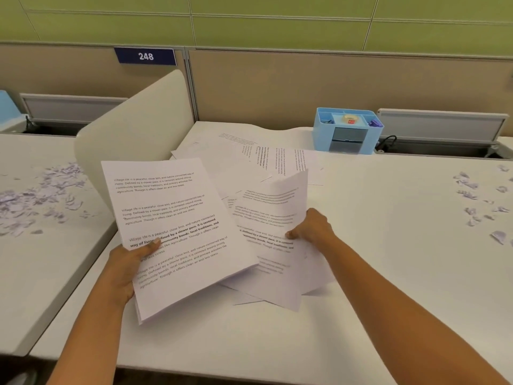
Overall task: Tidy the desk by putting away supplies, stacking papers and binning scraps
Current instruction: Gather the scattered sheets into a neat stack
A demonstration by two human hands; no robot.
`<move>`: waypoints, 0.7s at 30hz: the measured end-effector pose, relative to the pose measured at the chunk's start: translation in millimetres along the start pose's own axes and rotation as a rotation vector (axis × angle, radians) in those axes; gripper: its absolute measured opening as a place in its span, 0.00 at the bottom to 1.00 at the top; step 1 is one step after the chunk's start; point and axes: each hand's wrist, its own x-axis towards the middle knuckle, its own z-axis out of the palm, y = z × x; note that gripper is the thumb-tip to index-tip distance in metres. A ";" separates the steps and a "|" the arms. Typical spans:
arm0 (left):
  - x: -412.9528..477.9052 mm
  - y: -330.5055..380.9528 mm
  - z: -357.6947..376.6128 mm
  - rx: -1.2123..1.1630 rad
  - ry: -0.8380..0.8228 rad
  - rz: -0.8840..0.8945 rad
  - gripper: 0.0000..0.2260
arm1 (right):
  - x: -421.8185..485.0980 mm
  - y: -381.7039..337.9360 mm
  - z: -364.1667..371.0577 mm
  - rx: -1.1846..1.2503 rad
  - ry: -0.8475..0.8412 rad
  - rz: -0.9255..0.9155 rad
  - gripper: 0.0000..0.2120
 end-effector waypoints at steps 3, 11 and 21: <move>2.5 0.2 -4.6 0.007 0.008 0.018 0.17 | 2.5 9.6 -34.4 0.107 0.002 -0.060 0.26; 3.4 -0.8 9.4 0.046 -0.002 0.032 0.15 | -19.6 18.1 -117.7 0.398 -0.123 -0.269 0.20; 0.1 -7.1 44.3 0.118 -0.108 0.090 0.10 | -39.1 -26.1 -110.9 0.873 -0.334 -0.419 0.26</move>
